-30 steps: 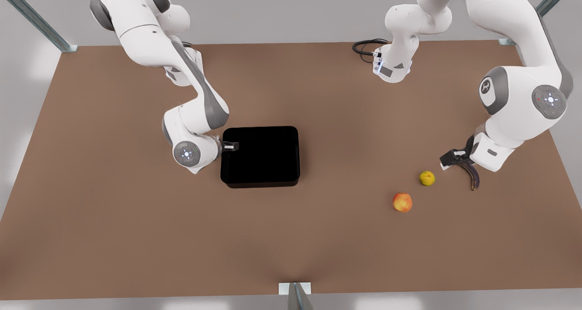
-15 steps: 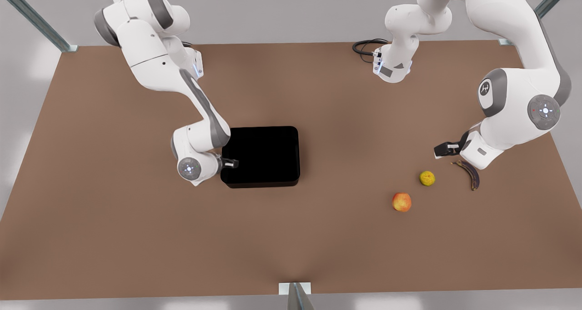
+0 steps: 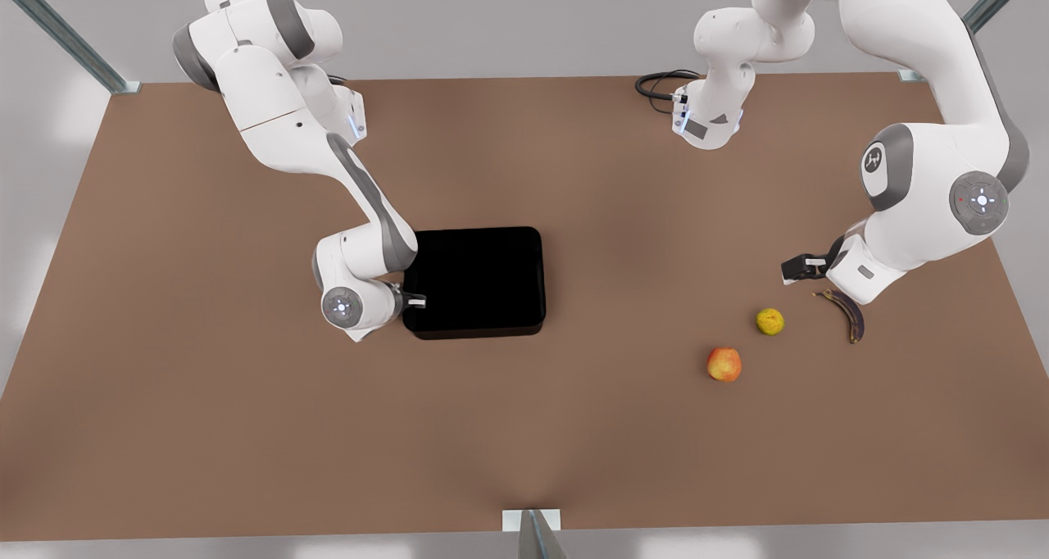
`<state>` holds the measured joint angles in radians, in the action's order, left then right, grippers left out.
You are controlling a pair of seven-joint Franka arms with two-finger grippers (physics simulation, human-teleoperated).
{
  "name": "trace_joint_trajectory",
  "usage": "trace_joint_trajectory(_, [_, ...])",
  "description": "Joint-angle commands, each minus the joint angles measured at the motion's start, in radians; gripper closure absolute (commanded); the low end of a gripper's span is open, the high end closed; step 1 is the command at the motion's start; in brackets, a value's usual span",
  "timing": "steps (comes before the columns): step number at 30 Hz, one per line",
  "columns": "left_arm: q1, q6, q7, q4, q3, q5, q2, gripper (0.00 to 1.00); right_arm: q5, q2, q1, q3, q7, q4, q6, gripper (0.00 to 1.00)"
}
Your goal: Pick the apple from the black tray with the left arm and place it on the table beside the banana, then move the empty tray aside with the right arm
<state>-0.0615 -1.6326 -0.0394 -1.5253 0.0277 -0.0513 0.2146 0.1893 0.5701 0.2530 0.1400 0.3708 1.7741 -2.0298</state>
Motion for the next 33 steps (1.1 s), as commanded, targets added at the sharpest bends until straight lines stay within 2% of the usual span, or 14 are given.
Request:
trace_joint_trajectory(1, [0.000,0.000,0.029,0.000,0.000,0.001,-0.001,0.00,0.005,-0.001,0.000,0.000,-0.049,-0.001,-0.001,0.68])
trace_joint_trajectory(5, [0.000,0.000,0.029,0.000,0.000,0.001,-0.001,0.00,0.005,-0.003,-0.001,0.000,-0.049,-0.004,0.002,0.76])
trace_joint_trajectory(15, [0.000,0.000,0.029,0.000,0.001,0.002,-0.001,0.00,0.005,-0.056,-0.001,-0.002,-0.049,-0.025,0.072,0.83])
trace_joint_trajectory(18, [0.000,0.000,0.029,0.000,0.000,0.002,-0.001,0.00,-0.004,-0.099,-0.006,-0.013,-0.056,-0.054,0.145,0.85])
trace_joint_trajectory(25, [0.000,0.000,0.029,0.000,0.000,0.002,0.000,0.00,-0.005,-0.168,-0.006,-0.158,-0.245,-0.211,0.474,0.86])
trace_joint_trajectory(30, [0.000,0.000,0.029,0.000,0.000,0.002,0.000,0.00,-0.011,-0.184,-0.006,-0.333,-0.500,-0.272,0.615,0.87])
trace_joint_trajectory(33, [0.000,0.000,0.029,0.000,0.000,0.002,0.002,0.00,-0.011,-0.184,-0.006,-0.427,-0.627,-0.274,0.629,0.88])
